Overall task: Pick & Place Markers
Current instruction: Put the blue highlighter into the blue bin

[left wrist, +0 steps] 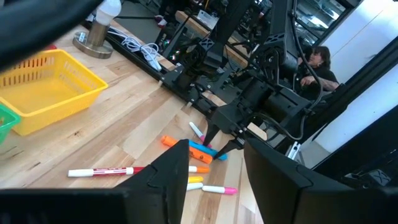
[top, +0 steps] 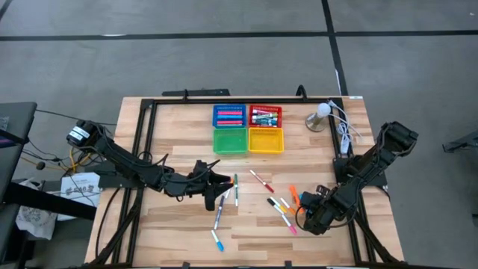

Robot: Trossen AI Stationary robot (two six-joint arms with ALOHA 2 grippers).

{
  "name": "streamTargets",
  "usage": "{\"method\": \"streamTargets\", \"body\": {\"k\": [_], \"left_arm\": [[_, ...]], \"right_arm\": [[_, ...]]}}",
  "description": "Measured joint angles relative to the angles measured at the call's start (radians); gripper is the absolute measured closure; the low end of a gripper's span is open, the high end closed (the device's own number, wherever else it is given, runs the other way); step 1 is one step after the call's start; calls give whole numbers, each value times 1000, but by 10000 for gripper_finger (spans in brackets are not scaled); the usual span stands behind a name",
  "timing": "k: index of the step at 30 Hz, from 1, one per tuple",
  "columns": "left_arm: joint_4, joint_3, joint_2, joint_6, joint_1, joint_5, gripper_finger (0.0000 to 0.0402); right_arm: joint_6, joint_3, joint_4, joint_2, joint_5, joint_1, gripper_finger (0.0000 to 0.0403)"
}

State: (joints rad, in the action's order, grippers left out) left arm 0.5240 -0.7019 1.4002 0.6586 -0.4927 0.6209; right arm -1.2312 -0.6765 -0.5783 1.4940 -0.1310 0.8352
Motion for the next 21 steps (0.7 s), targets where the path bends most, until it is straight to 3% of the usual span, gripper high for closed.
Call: {"method": "streamTargets", "body": {"k": [10, 21], "left_arm": [[-1, 0, 0, 0, 0, 0, 249], [-6, 14, 0, 2, 0, 0, 249]], "right_arm": [[-28, 1, 14, 0, 5, 0, 300], [-160, 0, 17, 0, 27, 0, 335]]}}
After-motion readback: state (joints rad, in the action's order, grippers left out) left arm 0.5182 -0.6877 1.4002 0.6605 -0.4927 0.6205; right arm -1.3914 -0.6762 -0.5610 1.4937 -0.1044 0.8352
